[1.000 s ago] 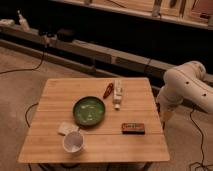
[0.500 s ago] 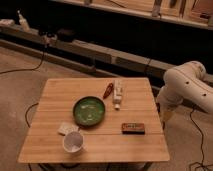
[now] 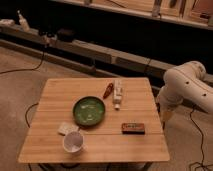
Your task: Place the ceramic cup in the ceramic bowl
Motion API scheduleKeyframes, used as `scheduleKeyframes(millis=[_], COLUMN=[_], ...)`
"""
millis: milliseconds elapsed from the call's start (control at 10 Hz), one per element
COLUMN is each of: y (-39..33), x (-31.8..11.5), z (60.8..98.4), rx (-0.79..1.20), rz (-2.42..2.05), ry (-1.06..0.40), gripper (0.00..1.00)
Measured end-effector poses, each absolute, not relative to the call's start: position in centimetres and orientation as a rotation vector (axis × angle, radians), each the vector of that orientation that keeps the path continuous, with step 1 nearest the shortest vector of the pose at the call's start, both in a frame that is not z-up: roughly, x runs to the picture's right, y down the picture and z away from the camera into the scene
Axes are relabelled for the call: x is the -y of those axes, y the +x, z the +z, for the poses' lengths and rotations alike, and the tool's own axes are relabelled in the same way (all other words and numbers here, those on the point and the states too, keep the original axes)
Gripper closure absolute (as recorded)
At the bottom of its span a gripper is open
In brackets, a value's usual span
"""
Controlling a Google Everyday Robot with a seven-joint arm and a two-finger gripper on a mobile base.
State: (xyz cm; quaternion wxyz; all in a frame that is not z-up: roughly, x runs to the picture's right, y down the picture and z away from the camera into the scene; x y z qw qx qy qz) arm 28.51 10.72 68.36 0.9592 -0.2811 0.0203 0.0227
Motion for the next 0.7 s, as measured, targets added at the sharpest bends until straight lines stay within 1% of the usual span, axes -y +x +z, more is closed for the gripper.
scheduleKeyframes(millis=[200,300,700], y=[28.2,26.9,17.5], x=[-10.8,-11.0,-10.4], z=[68.5,68.8,69.5], rx=[-0.024,0.035,0.427], rz=[0.052,0.055,0.041], ry=[-0.572,-0.569,-0.496], gripper=[0.35,0.35,0.35])
